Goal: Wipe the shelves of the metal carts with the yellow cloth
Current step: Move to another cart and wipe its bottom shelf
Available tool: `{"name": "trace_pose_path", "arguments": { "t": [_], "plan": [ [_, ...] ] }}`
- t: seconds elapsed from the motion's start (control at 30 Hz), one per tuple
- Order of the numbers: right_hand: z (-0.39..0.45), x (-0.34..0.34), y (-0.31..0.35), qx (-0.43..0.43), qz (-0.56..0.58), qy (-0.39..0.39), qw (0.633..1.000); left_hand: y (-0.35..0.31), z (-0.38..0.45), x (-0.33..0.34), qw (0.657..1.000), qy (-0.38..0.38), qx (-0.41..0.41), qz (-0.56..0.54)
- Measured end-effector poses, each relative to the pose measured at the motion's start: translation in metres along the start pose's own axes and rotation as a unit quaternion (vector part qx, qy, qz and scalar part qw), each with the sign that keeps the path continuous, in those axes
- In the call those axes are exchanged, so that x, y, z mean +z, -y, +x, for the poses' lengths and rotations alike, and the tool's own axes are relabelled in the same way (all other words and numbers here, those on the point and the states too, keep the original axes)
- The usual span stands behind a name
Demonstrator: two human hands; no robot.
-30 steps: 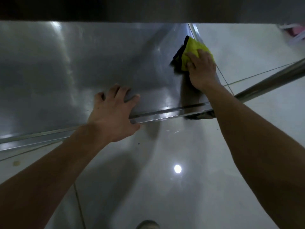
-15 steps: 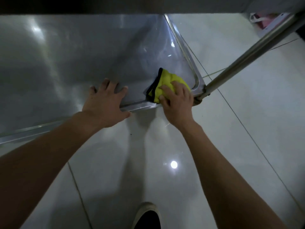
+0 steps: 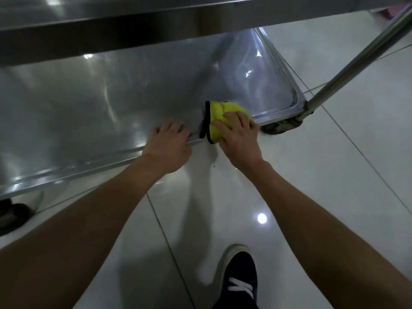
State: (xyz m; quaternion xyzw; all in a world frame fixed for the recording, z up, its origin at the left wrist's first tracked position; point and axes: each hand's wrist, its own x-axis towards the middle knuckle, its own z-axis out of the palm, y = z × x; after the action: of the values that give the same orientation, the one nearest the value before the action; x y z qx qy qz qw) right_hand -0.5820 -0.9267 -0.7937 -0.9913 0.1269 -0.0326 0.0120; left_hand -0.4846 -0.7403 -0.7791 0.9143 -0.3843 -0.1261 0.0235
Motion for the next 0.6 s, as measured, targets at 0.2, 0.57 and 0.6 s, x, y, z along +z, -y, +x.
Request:
{"name": "trace_pose_path", "arguments": {
  "t": [0.2, 0.57, 0.6],
  "plan": [
    [-0.012, -0.016, 0.005, -0.014, 0.103, 0.008, 0.995, 0.005, -0.012, -0.015, 0.999, 0.000, -0.006, -0.034],
    [-0.121, -0.153, -0.023, 0.118, 0.249, 0.031, 0.961, -0.074, -0.072, -0.125, 0.992, 0.099, 0.045, -0.063],
    [-0.130, -0.173, -0.026, 0.120, 0.249, 0.026, 0.961, -0.084, -0.076, -0.138, 0.990, 0.110, 0.058, -0.065]
  ]
}}
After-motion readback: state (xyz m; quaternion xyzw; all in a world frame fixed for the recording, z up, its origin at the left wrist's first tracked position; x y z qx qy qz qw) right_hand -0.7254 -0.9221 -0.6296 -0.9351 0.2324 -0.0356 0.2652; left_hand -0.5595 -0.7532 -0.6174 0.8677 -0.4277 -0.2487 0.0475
